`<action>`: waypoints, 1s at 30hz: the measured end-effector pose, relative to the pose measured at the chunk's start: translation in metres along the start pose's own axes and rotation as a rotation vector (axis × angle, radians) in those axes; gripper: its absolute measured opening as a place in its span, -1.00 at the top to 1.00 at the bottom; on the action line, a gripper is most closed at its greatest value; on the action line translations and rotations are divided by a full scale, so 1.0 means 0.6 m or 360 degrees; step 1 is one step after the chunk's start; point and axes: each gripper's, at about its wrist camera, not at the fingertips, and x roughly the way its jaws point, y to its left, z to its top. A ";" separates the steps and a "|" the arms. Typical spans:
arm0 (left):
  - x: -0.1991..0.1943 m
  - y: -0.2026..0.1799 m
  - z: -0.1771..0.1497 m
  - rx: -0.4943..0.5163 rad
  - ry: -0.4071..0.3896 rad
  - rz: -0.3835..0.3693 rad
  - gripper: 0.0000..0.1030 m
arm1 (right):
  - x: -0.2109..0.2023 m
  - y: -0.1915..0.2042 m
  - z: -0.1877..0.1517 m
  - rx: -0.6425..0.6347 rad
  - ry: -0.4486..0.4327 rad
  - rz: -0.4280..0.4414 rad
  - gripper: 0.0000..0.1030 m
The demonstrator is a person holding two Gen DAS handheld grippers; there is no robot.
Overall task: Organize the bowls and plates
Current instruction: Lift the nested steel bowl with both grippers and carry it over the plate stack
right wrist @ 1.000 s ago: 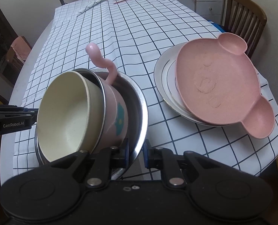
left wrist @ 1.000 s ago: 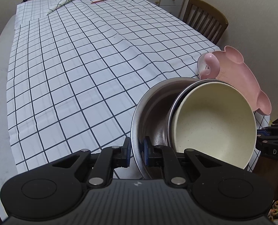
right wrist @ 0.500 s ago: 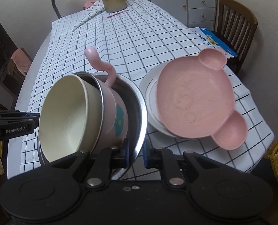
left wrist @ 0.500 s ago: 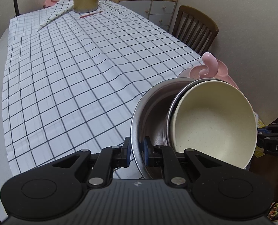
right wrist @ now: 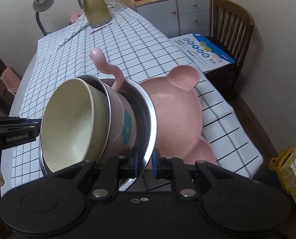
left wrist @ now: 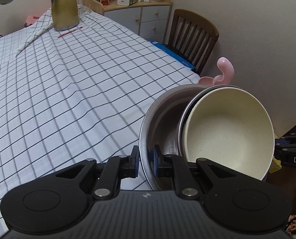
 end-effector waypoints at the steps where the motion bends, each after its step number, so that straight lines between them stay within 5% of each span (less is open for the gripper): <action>1: 0.006 -0.007 0.007 0.0006 -0.0003 0.0000 0.76 | 0.000 -0.009 0.005 0.0003 -0.0004 -0.0006 0.72; 15: 0.108 -0.074 0.070 0.0061 0.0038 0.0023 0.75 | 0.047 -0.105 0.050 0.0056 0.0045 -0.0056 0.72; 30: 0.150 -0.073 0.068 0.0071 0.0099 0.0057 0.74 | 0.087 -0.115 0.054 0.0039 0.0115 -0.0051 0.70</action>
